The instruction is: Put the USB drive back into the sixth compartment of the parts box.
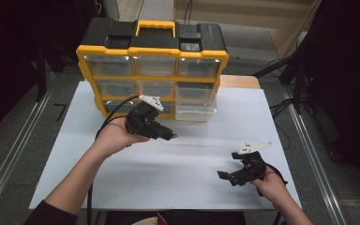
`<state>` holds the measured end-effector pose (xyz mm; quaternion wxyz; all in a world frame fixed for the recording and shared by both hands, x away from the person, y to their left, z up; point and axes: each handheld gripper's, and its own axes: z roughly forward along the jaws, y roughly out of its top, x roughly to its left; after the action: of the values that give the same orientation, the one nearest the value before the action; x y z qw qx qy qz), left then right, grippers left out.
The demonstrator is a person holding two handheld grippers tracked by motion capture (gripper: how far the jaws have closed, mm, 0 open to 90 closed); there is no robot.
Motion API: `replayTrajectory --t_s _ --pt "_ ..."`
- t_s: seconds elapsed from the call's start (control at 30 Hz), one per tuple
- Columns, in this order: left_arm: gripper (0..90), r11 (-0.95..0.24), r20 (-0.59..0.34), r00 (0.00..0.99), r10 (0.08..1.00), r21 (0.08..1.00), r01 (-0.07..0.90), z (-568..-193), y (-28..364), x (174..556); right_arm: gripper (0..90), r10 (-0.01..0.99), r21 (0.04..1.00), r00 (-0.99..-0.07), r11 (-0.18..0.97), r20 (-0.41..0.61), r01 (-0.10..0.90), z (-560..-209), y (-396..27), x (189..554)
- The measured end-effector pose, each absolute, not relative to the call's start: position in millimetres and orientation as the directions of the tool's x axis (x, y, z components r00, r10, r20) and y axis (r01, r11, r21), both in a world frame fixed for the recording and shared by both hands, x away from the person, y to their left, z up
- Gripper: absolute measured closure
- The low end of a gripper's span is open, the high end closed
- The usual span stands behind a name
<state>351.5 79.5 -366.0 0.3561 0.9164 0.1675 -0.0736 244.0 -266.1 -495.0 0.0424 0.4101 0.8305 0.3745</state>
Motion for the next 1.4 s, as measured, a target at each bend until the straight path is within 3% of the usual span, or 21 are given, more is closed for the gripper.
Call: replayTrajectory --t_s 0.53,1.4 --pt "79.3 -0.695 -0.271 0.936 0.223 0.630 0.347 -343.7 68.8 354.7 0.0 0.712 0.660 -0.661 0.381 0.237 0.648 -494.3 -266.3 243.5" --pt "79.3 -0.719 -0.225 0.950 0.218 0.621 0.312 -298.8 50.8 368.2 0.0 0.711 0.662 -0.662 0.380 0.238 0.646 -493.8 -266.5 243.2"
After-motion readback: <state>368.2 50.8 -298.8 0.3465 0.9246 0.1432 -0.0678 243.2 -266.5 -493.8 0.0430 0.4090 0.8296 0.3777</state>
